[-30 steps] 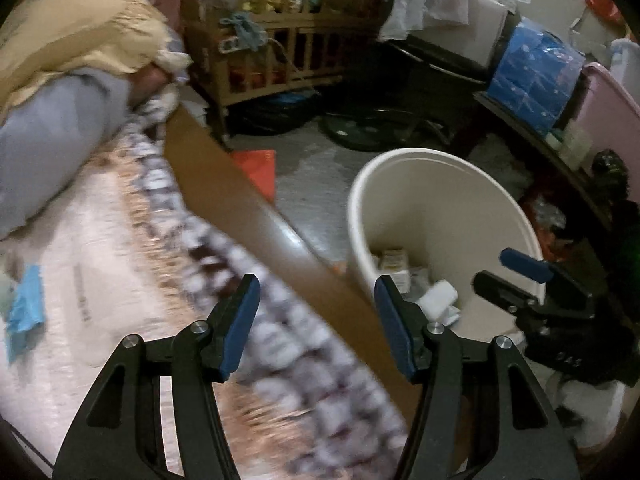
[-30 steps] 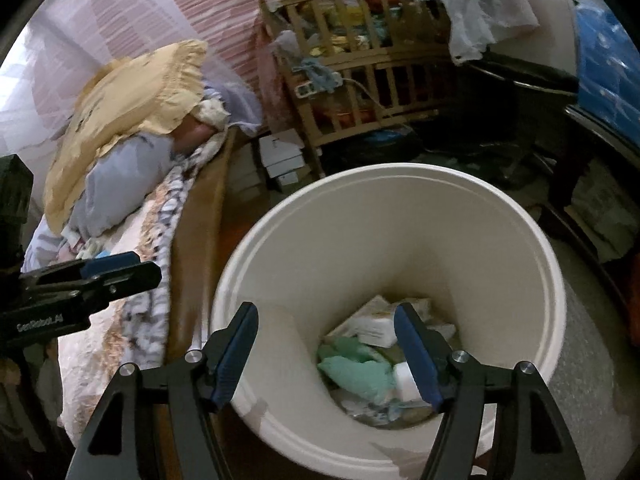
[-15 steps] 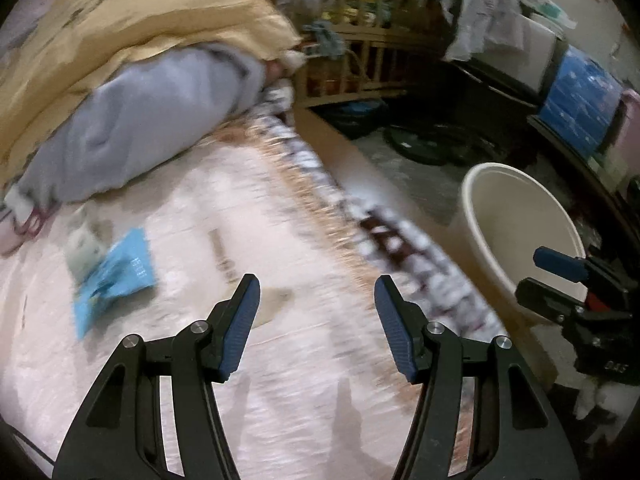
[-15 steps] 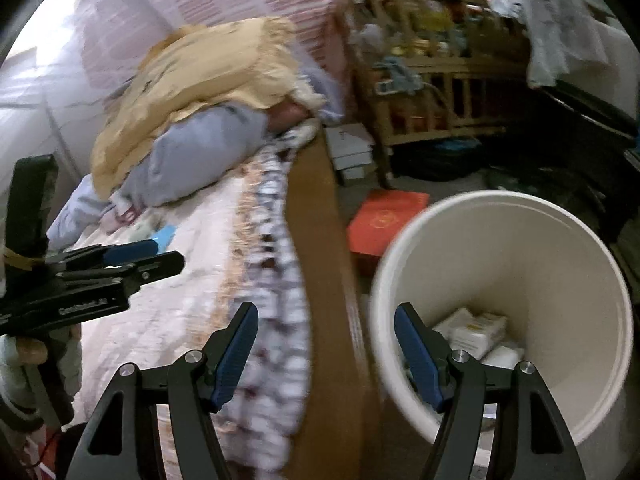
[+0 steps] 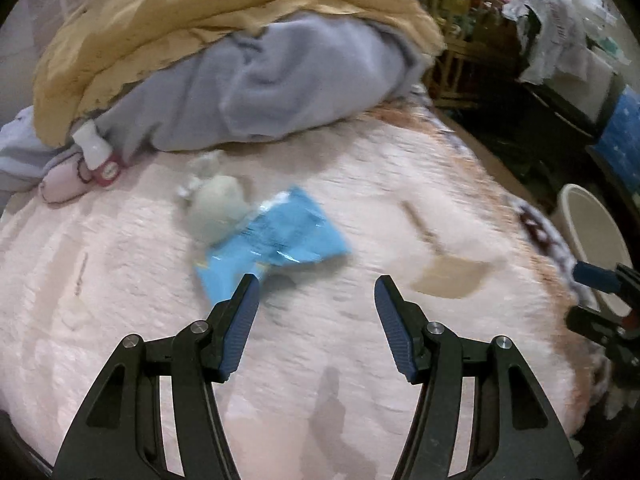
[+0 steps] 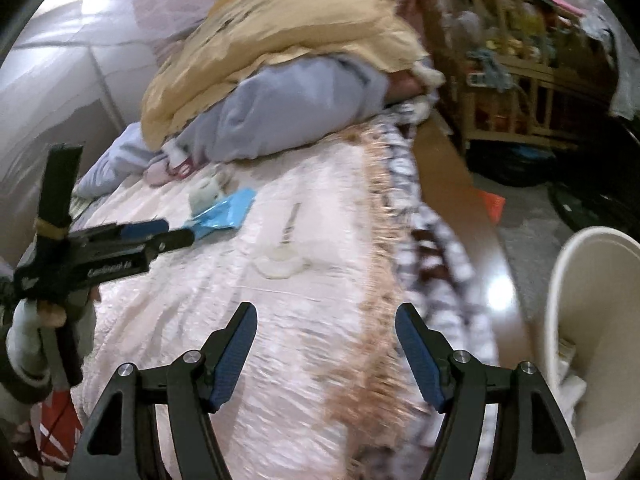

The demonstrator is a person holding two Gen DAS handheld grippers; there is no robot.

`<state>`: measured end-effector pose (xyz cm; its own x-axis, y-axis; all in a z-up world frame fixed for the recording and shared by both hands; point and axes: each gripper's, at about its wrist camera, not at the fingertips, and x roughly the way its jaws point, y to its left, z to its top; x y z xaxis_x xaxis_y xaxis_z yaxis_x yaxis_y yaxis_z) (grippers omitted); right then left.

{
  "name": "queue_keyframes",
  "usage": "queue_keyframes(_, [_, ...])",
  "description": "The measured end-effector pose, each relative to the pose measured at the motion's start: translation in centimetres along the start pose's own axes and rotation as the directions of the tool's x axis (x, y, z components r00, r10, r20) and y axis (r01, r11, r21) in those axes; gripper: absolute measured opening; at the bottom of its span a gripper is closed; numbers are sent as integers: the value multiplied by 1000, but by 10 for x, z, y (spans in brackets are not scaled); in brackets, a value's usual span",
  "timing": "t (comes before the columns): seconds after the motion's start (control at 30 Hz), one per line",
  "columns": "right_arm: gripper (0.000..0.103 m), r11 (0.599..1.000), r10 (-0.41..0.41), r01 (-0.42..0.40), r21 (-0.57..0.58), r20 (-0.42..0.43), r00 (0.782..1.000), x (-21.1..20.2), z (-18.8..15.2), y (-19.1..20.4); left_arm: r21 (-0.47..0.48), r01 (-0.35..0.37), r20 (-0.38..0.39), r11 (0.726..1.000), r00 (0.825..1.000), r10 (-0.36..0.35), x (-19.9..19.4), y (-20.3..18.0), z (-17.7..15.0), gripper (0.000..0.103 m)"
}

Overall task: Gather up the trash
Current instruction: 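Grasp the blue snack packet with the left tool while the right grasps the white plush toy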

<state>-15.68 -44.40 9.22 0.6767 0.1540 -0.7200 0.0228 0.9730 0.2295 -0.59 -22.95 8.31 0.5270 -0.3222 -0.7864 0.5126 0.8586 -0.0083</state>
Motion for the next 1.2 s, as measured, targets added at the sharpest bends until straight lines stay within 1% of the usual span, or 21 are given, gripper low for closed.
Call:
queue_keyframes(0.17, [69,999,20,-21,-34,-15,1000,17,8,16,55,-41,-16,998,999,42,34,22,7,62])
queue_keyframes(0.27, [69,999,23,-24,-39,-24,999,25,14,18,117,-66,-49,991,996,72,56,23,9,62])
queue_keyframes(0.37, [70,999,19,-21,-41,-38,999,36,21,19,169,-43,-73,985,996,56,70,20,8,62])
queue_keyframes(0.43, [70,999,20,-22,-45,-42,999,41,24,20,184,-25,-75,983,996,39,72,20,7,58])
queue_keyframes(0.47, [70,999,21,-23,-47,-43,999,44,25,22,182,-12,-73,983,997,26,71,21,7,44])
queue_keyframes(0.5, [70,998,23,-25,-49,-45,999,47,27,24,173,1,-75,985,997,13,70,24,8,24])
queue_keyframes(0.53, [70,998,24,-27,-50,-46,999,49,28,25,155,8,-79,988,997,4,68,27,9,17])
queue_keyframes(0.6, [70,998,33,-35,-50,-50,998,55,32,29,69,71,-84,995,994,-65,57,42,11,11])
queue_keyframes(0.67, [70,997,47,-49,-52,-52,998,60,36,35,2,111,-67,994,992,-111,37,58,10,10])
queue_keyframes(0.73, [70,996,63,-66,-61,-53,997,65,41,43,-31,124,-47,992,991,-126,16,76,3,9])
queue_keyframes(0.83, [70,992,86,-92,-91,-69,994,78,48,62,-101,123,-40,987,991,-128,-5,103,-8,9])
queue_keyframes(0.97, [70,982,133,-144,-118,-100,986,104,62,86,-183,82,-25,980,996,-88,-28,137,-26,9])
queue_keyframes(1.03, [70,980,142,-157,-125,-121,982,121,71,99,-221,90,-13,971,995,-95,-34,149,-31,9])
queue_keyframes(1.2, [70,965,240,-253,-71,-159,958,161,99,128,-272,96,6,958,995,-98,-43,166,-41,9])
